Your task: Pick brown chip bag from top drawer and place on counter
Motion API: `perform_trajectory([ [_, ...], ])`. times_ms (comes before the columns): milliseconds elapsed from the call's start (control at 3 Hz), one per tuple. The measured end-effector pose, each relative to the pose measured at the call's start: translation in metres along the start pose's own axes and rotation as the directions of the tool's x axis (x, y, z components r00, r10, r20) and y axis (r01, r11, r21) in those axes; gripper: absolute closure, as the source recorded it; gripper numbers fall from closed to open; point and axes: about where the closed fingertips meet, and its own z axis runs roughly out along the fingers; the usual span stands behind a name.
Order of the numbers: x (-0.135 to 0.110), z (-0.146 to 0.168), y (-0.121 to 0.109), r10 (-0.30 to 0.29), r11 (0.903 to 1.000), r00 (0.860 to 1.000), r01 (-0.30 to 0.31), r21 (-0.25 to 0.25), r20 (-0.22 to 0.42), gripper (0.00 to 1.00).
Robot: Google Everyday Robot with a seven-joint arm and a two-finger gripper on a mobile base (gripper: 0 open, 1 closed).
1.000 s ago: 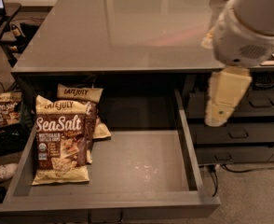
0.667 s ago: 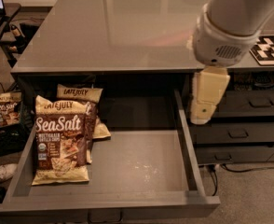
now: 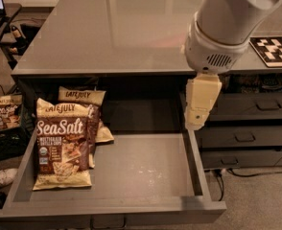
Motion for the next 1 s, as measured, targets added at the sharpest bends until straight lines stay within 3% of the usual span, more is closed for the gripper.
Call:
perform_trajectory([
  [333,-0.030,0.035,-0.009,-0.028,0.9995,1.000,0.028,-0.014,-0.001,0.00],
  [667,-0.059,0.079,-0.017,-0.014,0.9968,1.000,0.014,-0.078,-0.005,0.00],
  [1000,-0.063,0.082,-0.014,-0.017,0.9974,1.000,0.018,-0.070,0.005,0.00],
])
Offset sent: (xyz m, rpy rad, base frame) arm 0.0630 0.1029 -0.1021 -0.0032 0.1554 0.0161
